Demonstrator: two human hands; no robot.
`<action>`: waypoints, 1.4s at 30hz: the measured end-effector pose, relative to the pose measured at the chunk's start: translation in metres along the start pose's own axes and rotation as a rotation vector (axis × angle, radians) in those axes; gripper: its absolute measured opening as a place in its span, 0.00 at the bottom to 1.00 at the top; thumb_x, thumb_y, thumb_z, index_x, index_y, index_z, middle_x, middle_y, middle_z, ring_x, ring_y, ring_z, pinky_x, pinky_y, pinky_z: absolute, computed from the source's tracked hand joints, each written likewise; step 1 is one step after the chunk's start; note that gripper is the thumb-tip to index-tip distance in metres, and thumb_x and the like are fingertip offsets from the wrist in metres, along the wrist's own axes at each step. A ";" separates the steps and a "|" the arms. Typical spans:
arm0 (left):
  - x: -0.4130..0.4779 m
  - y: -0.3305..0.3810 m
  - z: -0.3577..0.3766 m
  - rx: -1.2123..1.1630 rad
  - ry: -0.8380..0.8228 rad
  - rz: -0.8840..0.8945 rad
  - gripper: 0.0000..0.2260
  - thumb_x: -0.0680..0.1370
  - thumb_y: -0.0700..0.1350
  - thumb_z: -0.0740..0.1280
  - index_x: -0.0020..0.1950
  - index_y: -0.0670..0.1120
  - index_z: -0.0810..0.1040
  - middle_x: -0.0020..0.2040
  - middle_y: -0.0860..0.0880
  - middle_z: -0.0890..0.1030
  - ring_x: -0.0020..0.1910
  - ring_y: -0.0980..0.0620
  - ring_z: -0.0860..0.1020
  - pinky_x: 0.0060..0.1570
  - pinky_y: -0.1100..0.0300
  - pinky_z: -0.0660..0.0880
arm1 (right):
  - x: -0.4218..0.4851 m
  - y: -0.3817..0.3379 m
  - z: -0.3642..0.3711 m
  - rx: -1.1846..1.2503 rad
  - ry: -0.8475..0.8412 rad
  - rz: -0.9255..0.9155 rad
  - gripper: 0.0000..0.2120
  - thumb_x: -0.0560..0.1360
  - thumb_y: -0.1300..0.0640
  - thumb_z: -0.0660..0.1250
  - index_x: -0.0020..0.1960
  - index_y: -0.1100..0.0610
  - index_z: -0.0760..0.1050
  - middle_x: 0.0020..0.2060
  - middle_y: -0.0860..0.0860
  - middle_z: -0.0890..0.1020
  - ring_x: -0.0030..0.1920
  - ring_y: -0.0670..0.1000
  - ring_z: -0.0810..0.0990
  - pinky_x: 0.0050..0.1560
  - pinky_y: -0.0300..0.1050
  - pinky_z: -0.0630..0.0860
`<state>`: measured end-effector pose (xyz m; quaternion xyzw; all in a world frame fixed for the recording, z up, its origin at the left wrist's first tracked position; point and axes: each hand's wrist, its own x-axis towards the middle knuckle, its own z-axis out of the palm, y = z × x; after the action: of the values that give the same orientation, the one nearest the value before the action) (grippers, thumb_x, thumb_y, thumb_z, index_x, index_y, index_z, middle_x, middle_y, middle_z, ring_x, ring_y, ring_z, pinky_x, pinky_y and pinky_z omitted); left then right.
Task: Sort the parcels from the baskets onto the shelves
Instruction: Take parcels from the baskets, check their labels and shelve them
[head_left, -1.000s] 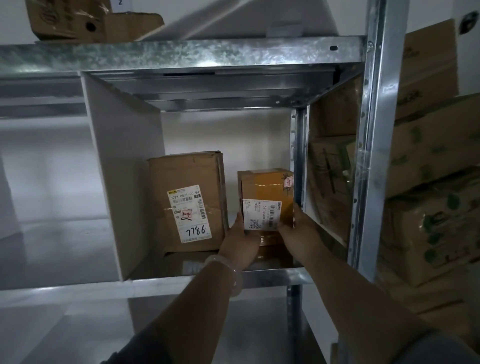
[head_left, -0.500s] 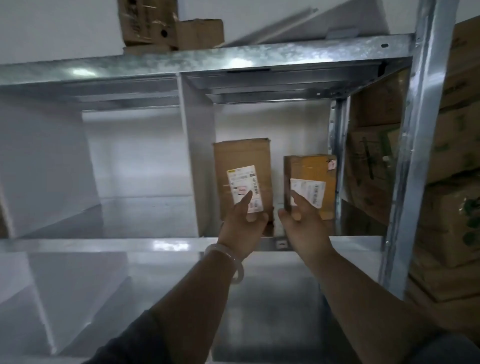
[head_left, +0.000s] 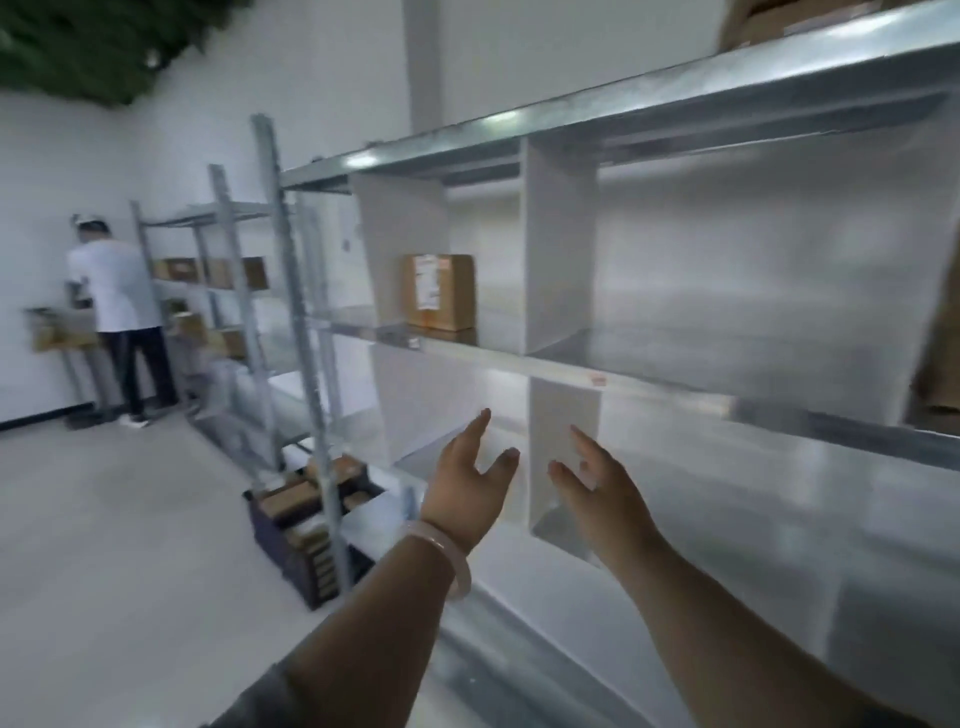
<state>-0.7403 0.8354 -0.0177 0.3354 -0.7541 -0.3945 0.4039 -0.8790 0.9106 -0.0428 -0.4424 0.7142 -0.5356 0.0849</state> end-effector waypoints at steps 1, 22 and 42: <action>-0.002 -0.016 -0.020 -0.001 0.018 -0.041 0.26 0.80 0.49 0.66 0.76 0.53 0.64 0.73 0.50 0.69 0.72 0.49 0.68 0.72 0.50 0.65 | -0.001 -0.004 0.028 0.007 -0.058 0.003 0.28 0.77 0.43 0.63 0.75 0.43 0.61 0.73 0.45 0.67 0.72 0.49 0.67 0.63 0.45 0.72; 0.165 -0.250 -0.234 0.075 0.311 -0.436 0.21 0.82 0.45 0.62 0.76 0.47 0.65 0.63 0.53 0.76 0.56 0.59 0.73 0.47 0.75 0.66 | 0.173 -0.033 0.408 0.179 -0.549 0.063 0.26 0.79 0.45 0.62 0.75 0.47 0.62 0.73 0.48 0.68 0.71 0.51 0.68 0.70 0.50 0.65; 0.435 -0.508 -0.456 0.084 0.170 -0.506 0.24 0.82 0.50 0.62 0.77 0.54 0.62 0.73 0.49 0.70 0.71 0.51 0.70 0.62 0.62 0.65 | 0.371 -0.056 0.766 0.018 -0.503 0.184 0.26 0.80 0.42 0.58 0.76 0.46 0.59 0.73 0.52 0.67 0.72 0.55 0.67 0.66 0.55 0.68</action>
<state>-0.4419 0.0936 -0.1429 0.5616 -0.6254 -0.4216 0.3401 -0.6130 0.1121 -0.1801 -0.4942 0.7031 -0.4052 0.3119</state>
